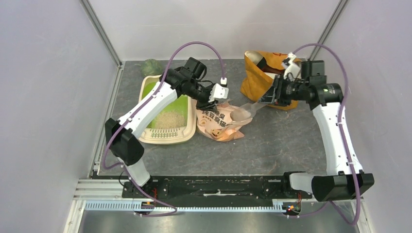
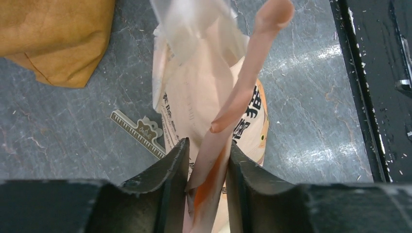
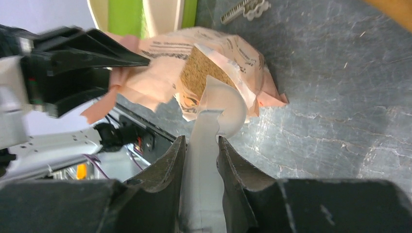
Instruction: Fill the litter box with clean litter
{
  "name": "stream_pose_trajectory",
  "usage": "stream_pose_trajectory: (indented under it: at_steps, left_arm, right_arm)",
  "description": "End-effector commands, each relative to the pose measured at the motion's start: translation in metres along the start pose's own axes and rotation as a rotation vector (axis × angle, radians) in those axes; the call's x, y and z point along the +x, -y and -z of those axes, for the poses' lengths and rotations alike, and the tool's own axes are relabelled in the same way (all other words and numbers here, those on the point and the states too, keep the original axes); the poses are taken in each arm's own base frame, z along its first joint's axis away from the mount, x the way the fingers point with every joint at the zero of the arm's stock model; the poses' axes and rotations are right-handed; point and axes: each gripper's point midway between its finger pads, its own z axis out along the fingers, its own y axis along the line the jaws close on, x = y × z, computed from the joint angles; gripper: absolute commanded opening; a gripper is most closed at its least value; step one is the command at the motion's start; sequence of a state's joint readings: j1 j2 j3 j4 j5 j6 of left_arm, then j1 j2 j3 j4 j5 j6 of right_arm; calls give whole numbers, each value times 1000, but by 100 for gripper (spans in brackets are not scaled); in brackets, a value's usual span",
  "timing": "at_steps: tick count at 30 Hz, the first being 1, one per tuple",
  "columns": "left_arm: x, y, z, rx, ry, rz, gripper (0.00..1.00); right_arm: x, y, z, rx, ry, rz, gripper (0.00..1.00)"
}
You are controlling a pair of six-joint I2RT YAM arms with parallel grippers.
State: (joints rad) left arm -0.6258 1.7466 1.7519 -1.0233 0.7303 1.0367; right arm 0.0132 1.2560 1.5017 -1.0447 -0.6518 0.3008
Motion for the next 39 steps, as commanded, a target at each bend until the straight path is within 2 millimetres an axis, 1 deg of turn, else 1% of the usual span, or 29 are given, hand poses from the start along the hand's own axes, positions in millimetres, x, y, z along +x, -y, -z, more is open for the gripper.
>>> stream_pose_trajectory:
  at_steps: [1, 3, 7, 9, 11, 13, 15, 18, 23, 26, 28, 30, 33, 35, 39]
  left_arm:
    - [-14, 11, 19, -24, 10, -70, 33]
    - [-15, 12, 20, -28, 8, -62, 24]
    - [-17, 14, 22, -35, 7, -56, 3]
    - [-16, 13, 23, -36, 5, -53, 2]
    - [-16, 15, 22, -32, 8, -50, 2]
    - [-17, 16, 21, -27, 13, -49, 2]
    - [-16, 16, 21, -23, 15, -45, 2]
    - [-14, 17, 19, -19, 10, -39, 2]
    - [-13, 18, 18, -16, 10, -30, 2]
    - [-12, 18, 18, -17, 7, -30, 2]
    - [-12, 17, 19, -19, 4, -33, 2]
    - [-11, 18, 19, -19, 3, -32, 2]
    - [-11, 18, 19, -19, 1, -30, 2]
    - [-10, 19, 19, -20, -2, -29, 2]
    - [-9, 19, 18, -18, -5, -24, 2]
  right_arm:
    - [10, 4, -30, 34, -52, 88, 0]
    - [5, 1, -43, 64, -24, 165, 0]
    - [3, 12, -64, 210, -8, 282, 0]
    - [6, 18, -71, 251, -11, 319, 0]
    - [15, 18, -80, 273, -39, 368, 0]
    - [24, 10, -88, 280, -55, 426, 0]
    - [25, 7, -94, 297, -51, 466, 0]
    - [35, 13, -107, 310, -98, 474, 0]
    - [71, 30, -135, 294, -191, 424, 0]
    - [91, 32, -146, 238, -217, 372, 0]
    - [98, 29, -150, 192, -213, 326, 0]
    - [99, 26, -150, 141, -196, 243, 0]
    - [95, 29, -146, 39, -149, 88, 0]
    - [91, 25, -144, -45, -105, -15, 0]
    - [84, 15, -143, -159, -29, -124, 0]
